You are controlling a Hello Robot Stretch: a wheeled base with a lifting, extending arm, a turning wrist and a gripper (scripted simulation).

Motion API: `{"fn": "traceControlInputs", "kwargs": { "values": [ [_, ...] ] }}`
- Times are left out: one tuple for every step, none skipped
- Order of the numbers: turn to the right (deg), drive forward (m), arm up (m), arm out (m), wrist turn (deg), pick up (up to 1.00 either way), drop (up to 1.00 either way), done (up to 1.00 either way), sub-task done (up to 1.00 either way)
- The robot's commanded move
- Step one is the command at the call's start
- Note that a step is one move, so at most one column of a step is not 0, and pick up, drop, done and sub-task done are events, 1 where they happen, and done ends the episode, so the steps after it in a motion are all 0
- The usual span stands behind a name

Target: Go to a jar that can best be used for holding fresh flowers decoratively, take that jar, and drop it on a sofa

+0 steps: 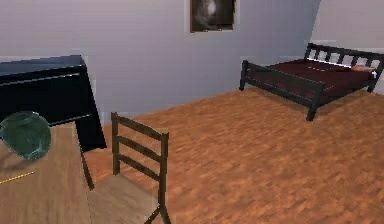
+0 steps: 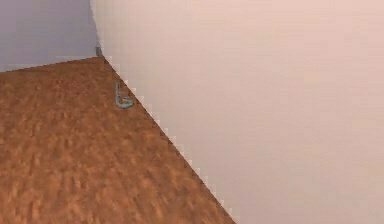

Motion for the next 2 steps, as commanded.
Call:
{"fn": "traceControlInputs", "kwargs": {
  "values": [
    [0.0, 0.55, 0.00, 0.00, 0.0, 0.00, 0.00, 0.00, 0.00],
    [-45.0, 0.00, 0.00, 0.00, 0.0, 0.00, 0.00, 0.00, 0.00]
  ]
}}
